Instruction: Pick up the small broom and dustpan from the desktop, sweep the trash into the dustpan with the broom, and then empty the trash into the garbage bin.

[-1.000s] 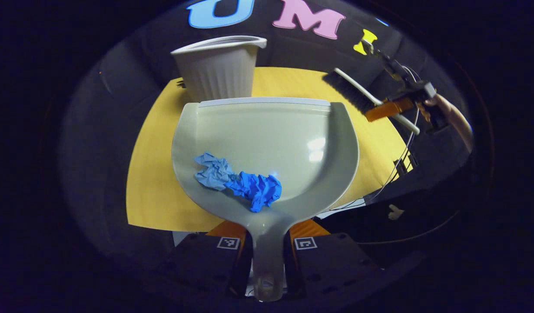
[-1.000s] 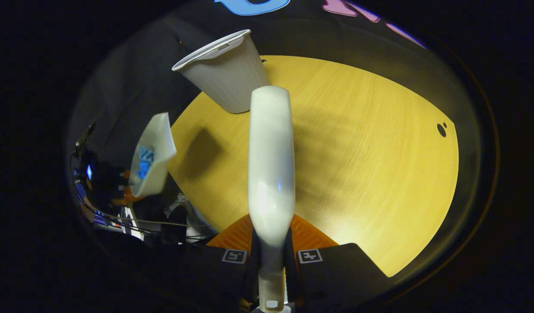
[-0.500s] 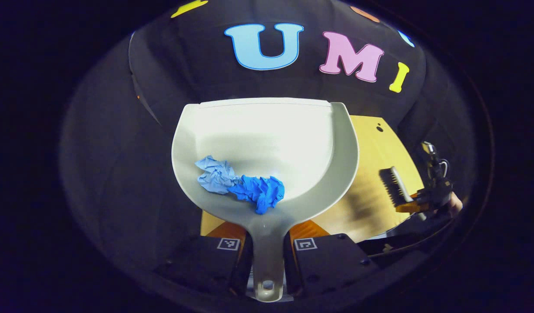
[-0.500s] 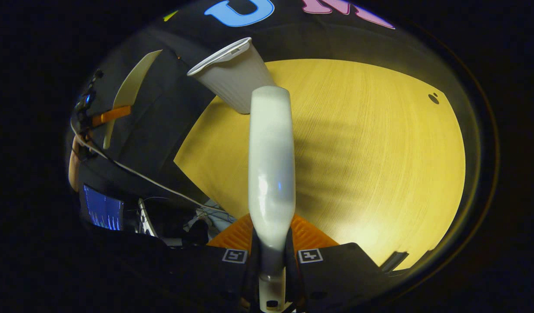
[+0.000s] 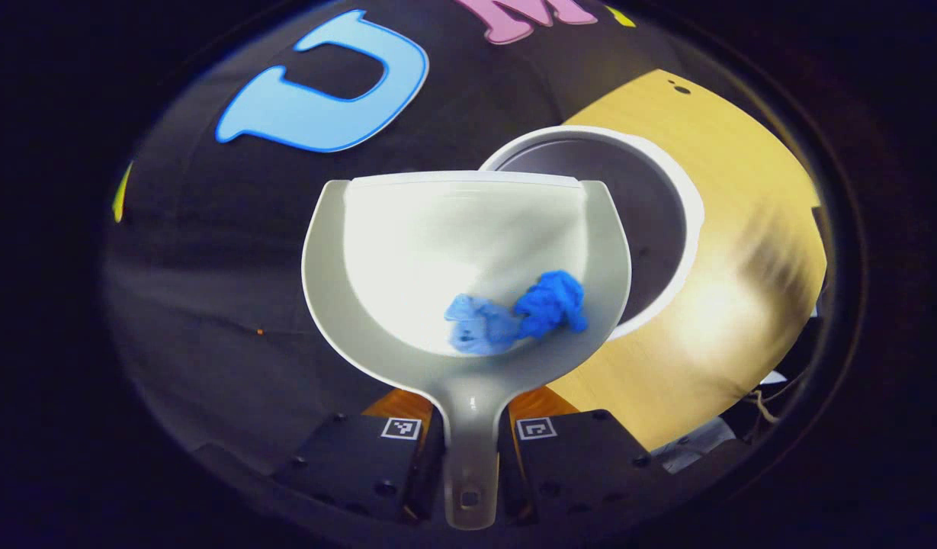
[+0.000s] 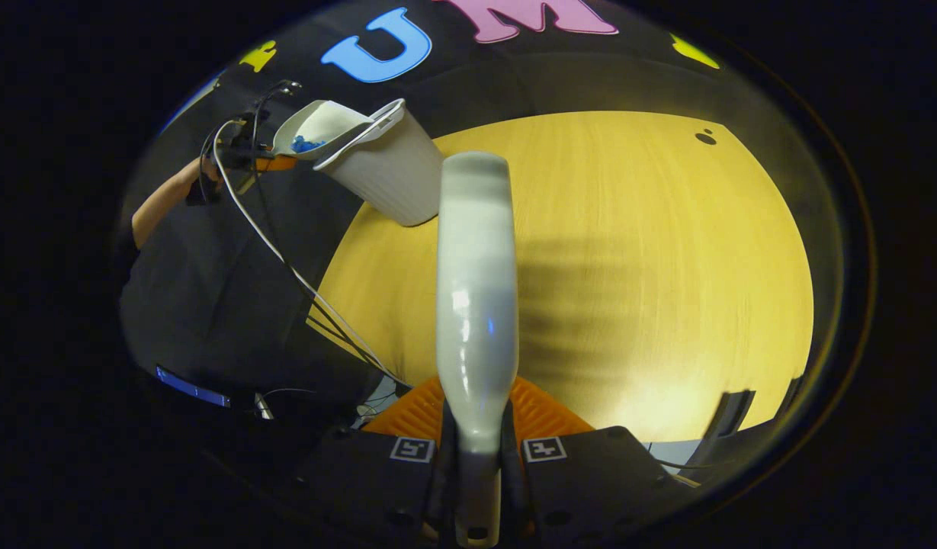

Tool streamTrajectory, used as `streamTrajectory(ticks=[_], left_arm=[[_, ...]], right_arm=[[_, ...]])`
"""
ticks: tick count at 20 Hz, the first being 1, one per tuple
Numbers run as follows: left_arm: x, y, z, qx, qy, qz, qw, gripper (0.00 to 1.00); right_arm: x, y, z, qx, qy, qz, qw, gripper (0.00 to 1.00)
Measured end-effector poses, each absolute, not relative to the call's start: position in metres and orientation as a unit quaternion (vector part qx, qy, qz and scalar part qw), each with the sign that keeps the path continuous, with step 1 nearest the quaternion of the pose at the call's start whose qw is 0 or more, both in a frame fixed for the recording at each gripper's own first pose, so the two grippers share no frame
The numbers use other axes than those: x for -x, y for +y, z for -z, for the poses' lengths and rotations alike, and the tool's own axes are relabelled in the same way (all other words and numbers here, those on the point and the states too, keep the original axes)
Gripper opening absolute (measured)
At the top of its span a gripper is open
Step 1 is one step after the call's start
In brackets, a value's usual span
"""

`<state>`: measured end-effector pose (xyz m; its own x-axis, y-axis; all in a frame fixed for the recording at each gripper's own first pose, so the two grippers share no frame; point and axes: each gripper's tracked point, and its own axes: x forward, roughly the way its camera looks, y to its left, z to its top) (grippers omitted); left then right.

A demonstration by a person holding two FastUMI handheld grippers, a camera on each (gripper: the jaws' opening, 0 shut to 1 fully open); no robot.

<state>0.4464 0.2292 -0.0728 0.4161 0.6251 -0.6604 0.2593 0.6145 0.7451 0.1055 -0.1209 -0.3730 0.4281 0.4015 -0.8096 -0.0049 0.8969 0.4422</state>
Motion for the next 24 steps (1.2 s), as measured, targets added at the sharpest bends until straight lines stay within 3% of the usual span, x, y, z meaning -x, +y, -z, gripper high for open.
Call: streamTrajectory(ticks=[7,9,14,18,22,24], left_arm=[[-0.442,0.236,0.059,-0.579,0.544,-0.096,0.599,0.29],[-0.440,0.243,0.059,-0.600,0.540,-0.098,0.582,0.29],[-0.437,0.261,0.058,-0.606,0.502,-0.119,0.606,0.29],[-0.426,0.262,0.072,-0.539,0.448,-0.133,0.701,0.28],[-0.439,0.300,0.112,-0.539,0.465,-0.154,0.685,0.29],[-0.446,0.297,0.125,-0.533,0.449,-0.169,0.697,0.29]], right_arm=[[-0.091,-0.148,0.385,-0.247,0.516,-0.077,0.817,0.28],[-0.089,-0.152,0.390,-0.251,0.517,-0.070,0.815,0.28],[-0.095,-0.158,0.392,-0.257,0.524,-0.065,0.809,0.28],[-0.106,-0.161,0.385,-0.259,0.517,-0.078,0.812,0.28],[-0.126,-0.162,0.378,-0.261,0.516,-0.087,0.811,0.28],[-0.132,-0.164,0.374,-0.241,0.516,-0.092,0.817,0.28]])
